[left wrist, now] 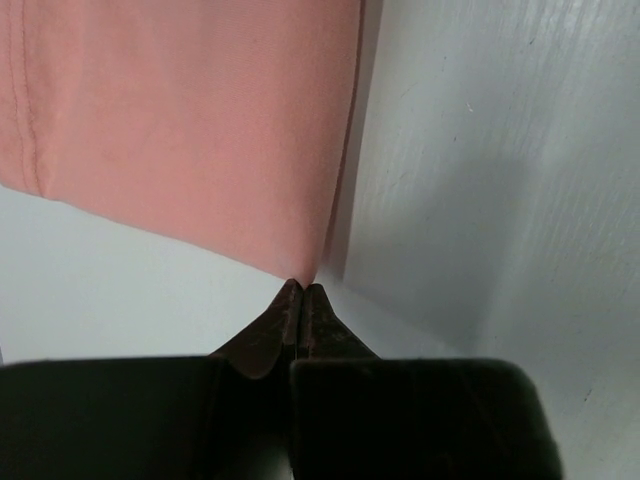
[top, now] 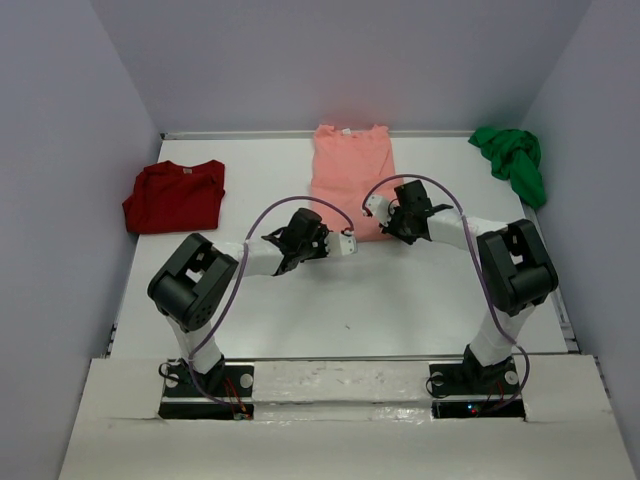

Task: Fold and stack the t-shirts
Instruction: Fold the tshirt

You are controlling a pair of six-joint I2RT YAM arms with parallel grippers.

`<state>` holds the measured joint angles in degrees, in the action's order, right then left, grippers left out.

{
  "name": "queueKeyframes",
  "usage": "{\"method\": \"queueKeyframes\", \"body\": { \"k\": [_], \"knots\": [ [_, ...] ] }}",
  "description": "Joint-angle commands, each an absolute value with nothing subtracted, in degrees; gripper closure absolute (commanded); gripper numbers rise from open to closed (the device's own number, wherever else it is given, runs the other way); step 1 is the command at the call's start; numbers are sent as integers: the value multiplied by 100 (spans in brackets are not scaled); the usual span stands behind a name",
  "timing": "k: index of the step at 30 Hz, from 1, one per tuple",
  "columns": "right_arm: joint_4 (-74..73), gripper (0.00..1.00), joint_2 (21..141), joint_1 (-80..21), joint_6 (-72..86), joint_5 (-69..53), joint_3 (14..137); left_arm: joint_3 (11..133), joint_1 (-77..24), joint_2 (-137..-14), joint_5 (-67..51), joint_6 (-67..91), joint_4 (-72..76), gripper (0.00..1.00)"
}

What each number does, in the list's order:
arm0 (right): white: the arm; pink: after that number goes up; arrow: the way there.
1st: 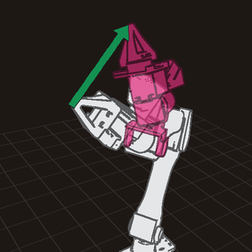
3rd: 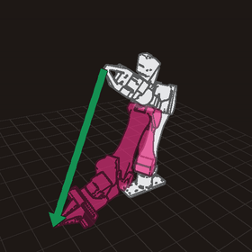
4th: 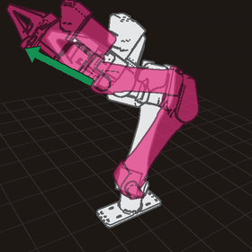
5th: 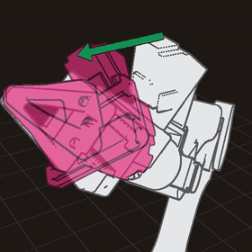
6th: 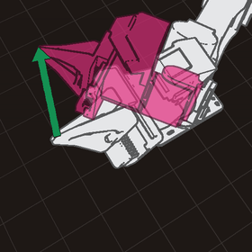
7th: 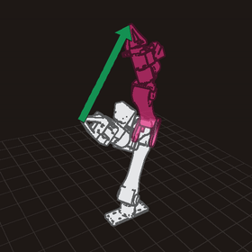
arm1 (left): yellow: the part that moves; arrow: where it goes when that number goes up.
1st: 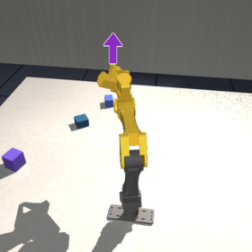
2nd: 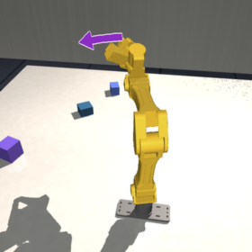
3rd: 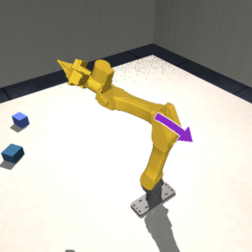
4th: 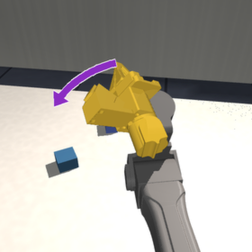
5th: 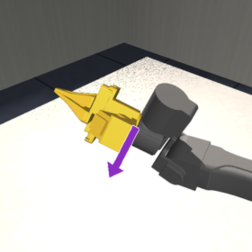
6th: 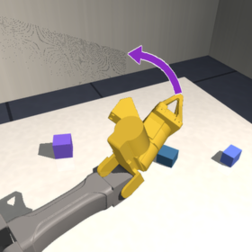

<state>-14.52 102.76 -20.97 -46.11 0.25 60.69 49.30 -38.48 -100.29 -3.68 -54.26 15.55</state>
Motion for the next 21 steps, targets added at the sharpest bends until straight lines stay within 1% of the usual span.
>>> {"method": "queueKeyframes", "body": {
  "k": [1,12,21],
  "knots": [
    [-2133,100,10170,-2021,-4412,-34,6169,5106,-3806,-9511,-457,-5195,1292,100],
    [-3550,100,9194,-2021,-4043,-729,6530,5124,-3806,-8658,-747,-4693,431,100],
    [-4473,100,8649,-2021,-4104,-905,6802,5308,-3788,-8218,-1414,-4939,-1061,100]
  ]
}}
